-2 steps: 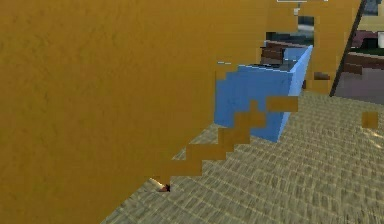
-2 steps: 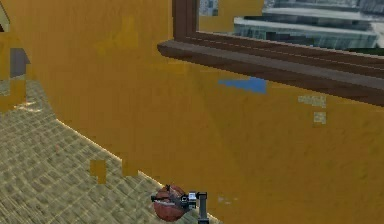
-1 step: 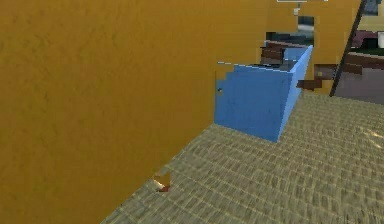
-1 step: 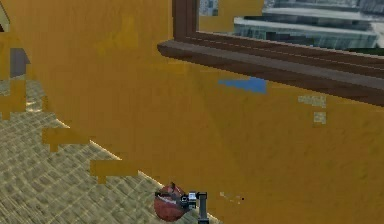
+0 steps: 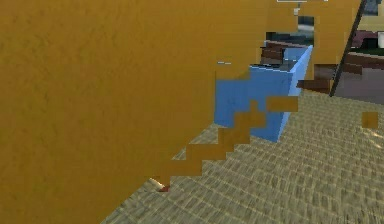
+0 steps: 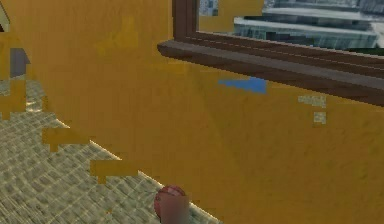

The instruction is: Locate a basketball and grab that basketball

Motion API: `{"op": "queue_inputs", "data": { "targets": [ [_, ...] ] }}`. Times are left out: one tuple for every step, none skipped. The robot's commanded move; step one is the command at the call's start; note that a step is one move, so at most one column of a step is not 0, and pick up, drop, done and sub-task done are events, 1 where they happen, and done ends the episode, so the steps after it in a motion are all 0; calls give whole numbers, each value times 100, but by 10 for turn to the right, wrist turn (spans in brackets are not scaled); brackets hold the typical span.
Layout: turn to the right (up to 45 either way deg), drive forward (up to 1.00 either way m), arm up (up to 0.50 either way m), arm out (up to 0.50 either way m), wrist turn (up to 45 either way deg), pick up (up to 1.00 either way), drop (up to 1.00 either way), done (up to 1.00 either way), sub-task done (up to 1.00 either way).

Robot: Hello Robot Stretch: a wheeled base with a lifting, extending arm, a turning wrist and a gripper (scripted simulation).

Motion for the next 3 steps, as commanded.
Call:
{"op": "queue_inputs", "data": {
  "targets": [
    [0,0,0,0,0,100,0,0,0],
    [0,0,10,0,0,0,0,0,0],
    [0,0,0,0,0,0,0,100,0]
  ]
}}
